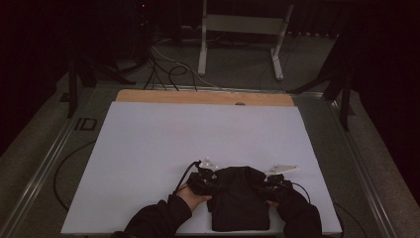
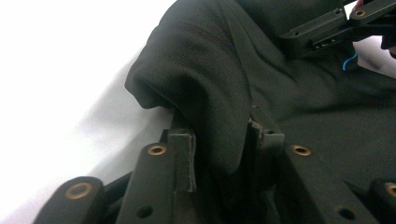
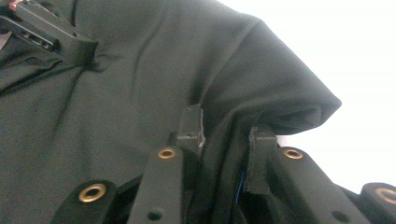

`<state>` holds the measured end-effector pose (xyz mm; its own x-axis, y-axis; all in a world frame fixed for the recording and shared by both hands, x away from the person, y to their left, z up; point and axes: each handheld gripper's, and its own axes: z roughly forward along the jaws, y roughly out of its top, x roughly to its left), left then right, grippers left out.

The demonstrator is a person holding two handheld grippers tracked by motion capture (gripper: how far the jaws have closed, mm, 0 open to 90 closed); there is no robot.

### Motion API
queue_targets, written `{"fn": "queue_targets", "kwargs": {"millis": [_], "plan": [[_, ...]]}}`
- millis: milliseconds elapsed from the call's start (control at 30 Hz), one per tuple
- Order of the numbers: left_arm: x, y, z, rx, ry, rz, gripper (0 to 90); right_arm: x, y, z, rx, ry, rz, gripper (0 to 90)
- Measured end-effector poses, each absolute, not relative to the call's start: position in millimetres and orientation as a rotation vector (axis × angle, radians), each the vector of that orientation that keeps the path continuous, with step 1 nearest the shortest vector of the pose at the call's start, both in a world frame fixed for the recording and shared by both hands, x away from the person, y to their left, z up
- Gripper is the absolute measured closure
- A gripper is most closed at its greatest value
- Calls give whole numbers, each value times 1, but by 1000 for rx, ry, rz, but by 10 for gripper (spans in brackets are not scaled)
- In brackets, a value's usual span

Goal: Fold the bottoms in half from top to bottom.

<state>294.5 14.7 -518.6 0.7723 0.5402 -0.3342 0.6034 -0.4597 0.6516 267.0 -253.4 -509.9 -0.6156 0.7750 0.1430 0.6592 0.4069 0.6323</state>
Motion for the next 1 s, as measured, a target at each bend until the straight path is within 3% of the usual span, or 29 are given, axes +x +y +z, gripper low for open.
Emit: {"fn": "queue_targets", "kwargs": {"millis": [1000], "plan": [[293,22,-463,2087,748,-36,741,260,-260,-462,1193,2356,1181,773]]}}
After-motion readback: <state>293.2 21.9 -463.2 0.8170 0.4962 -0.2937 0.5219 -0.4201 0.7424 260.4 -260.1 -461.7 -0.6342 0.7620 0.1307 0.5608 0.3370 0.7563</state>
